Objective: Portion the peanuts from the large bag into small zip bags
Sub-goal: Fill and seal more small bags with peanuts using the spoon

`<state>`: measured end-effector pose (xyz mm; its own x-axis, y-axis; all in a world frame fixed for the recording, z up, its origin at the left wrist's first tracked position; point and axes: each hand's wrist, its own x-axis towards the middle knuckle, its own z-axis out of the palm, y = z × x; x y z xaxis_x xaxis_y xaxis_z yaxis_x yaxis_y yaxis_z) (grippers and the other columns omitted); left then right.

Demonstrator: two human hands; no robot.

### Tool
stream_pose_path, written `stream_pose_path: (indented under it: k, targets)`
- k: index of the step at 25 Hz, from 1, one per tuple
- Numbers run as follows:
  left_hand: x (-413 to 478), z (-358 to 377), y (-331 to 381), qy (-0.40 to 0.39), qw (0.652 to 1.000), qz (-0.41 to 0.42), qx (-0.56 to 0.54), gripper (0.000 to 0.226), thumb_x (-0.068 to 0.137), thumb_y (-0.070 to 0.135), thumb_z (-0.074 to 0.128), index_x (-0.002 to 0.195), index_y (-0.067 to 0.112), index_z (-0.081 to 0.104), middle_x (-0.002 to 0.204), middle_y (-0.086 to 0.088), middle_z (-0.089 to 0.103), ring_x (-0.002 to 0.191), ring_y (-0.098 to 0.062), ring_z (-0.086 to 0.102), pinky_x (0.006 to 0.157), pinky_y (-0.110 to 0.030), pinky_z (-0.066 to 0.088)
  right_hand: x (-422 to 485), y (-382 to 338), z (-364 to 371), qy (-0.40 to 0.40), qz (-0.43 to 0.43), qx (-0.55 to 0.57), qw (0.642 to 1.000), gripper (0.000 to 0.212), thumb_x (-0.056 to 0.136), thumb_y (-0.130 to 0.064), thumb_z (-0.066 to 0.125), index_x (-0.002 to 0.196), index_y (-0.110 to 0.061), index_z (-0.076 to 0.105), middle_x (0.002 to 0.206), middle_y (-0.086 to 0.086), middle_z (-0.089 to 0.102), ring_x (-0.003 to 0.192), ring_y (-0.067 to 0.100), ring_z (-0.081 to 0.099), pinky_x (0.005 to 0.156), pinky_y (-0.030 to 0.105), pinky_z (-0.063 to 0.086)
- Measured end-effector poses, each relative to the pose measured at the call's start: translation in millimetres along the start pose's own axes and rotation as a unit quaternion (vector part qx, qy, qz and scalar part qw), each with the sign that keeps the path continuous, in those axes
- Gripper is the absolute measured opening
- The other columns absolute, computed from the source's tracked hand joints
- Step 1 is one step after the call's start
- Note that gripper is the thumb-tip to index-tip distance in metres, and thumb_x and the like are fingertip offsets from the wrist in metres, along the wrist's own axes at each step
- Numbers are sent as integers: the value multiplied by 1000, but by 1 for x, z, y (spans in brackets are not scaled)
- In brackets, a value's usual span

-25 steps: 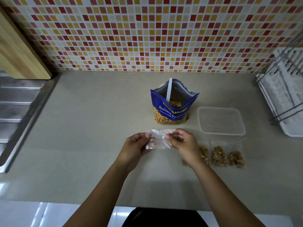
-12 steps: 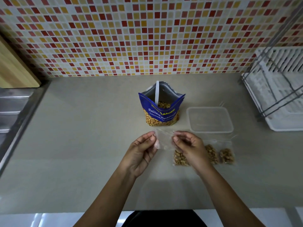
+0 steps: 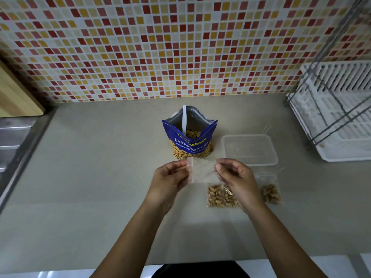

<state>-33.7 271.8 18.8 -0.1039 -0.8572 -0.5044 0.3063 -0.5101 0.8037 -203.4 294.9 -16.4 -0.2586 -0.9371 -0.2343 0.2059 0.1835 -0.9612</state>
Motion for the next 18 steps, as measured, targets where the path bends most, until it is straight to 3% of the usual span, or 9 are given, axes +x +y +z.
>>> stream_pose_path:
  k: [3, 8, 11, 13, 14, 16, 18]
  targets:
    - [1, -5, 8, -22, 991, 3, 129, 17, 83, -5, 61, 84, 9, 71, 66, 1, 66, 63, -9, 58, 60, -17, 53, -1, -10, -1, -13, -18, -44, 999, 11, 81, -7, 69, 83, -18, 70, 65, -8, 67, 59, 2, 57, 58, 16, 48]
    - [7, -6, 16, -11, 975, 64, 210, 9, 83, 6, 65, 89, 11, 71, 79, -4, 67, 78, -14, 61, 63, -20, 55, 0, -29, -3, 4, -51, -75, 996, 13, 77, -8, 73, 77, -20, 68, 65, -3, 66, 60, 10, 59, 56, 20, 51]
    - [12, -7, 17, 7, 953, 110, 282, 15, 83, 8, 66, 96, 12, 72, 89, -6, 70, 86, -20, 64, 68, -24, 58, 1, -33, -4, 11, -26, -54, 998, 15, 81, -7, 69, 83, -21, 64, 73, -1, 68, 66, 14, 62, 60, 20, 53]
    - [12, -7, 20, 1, 960, 100, 261, 18, 83, 11, 67, 100, 11, 72, 90, -5, 69, 87, -20, 63, 63, -21, 56, 1, -33, -6, 21, -35, -66, 997, 14, 85, -12, 65, 91, -24, 63, 85, -2, 69, 78, 16, 65, 68, 23, 53]
    - [12, -6, 22, -8, 966, 89, 242, 20, 82, 12, 68, 101, 10, 71, 89, -4, 67, 86, -20, 62, 61, -19, 54, 1, -34, -10, 39, -84, -131, 987, 15, 86, -17, 64, 98, -25, 61, 96, -5, 67, 87, 12, 64, 75, 23, 52]
    - [14, -4, 28, -14, 965, 90, 244, 20, 82, 11, 68, 101, 7, 71, 86, -4, 66, 82, -19, 61, 59, -16, 53, 2, -39, -18, 51, -246, -291, 923, 28, 86, -29, 64, 112, -24, 58, 113, -7, 58, 106, 3, 56, 91, 18, 44]
    - [13, 1, 35, -19, 958, 103, 265, 13, 83, 7, 67, 94, 4, 72, 77, -6, 66, 73, -16, 63, 60, -17, 54, 3, -44, -17, -24, -351, -389, 851, 49, 79, -43, 65, 122, -20, 55, 125, -4, 53, 118, 5, 47, 102, 17, 34]
